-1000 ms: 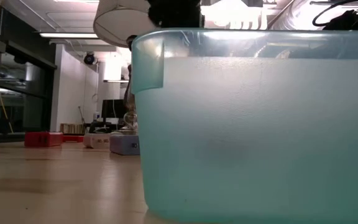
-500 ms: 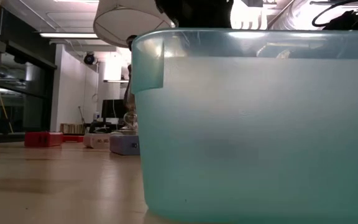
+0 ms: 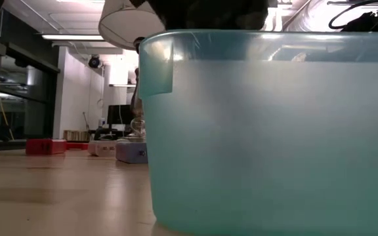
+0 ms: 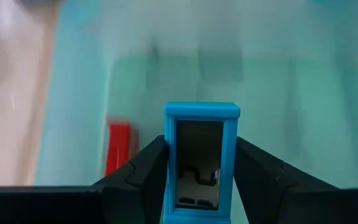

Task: Pick & Place Office items
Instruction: Put the top light blue digital clock into the green bin, then put the red digital clock into the green bin

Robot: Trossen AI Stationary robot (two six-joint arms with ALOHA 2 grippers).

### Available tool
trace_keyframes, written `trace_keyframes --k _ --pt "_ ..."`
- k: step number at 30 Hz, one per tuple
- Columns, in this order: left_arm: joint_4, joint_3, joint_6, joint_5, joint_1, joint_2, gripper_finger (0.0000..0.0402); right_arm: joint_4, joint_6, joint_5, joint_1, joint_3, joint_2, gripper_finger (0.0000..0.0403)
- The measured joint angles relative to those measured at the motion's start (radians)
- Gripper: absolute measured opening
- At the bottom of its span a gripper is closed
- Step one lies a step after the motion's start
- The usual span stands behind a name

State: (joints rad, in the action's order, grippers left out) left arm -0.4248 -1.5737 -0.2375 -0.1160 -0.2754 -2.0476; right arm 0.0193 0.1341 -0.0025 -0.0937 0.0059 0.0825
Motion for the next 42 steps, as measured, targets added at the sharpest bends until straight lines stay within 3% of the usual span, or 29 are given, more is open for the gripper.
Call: trace_keyframes --k 7,29,34,42 --pt "0.036 -0.003 0.019 0.083 0.032 -0.044 0.0164 0.000 0.000 -0.001 0.000 0.000 0.013 0.0146" --pt "0.052 -0.002 0.087 0.061 0.044 -0.036 0.0181 -0.002 0.000 -0.001 0.000 0.000 0.039 0.0146" --pt "0.058 -0.002 0.132 0.053 0.044 0.030 0.0182 -0.001 0.000 -0.001 0.000 0.000 0.039 0.0146" --pt "-0.142 -0.002 0.085 -0.029 0.051 0.147 0.0182 -0.001 0.000 -0.001 0.000 0.000 0.039 0.0146"
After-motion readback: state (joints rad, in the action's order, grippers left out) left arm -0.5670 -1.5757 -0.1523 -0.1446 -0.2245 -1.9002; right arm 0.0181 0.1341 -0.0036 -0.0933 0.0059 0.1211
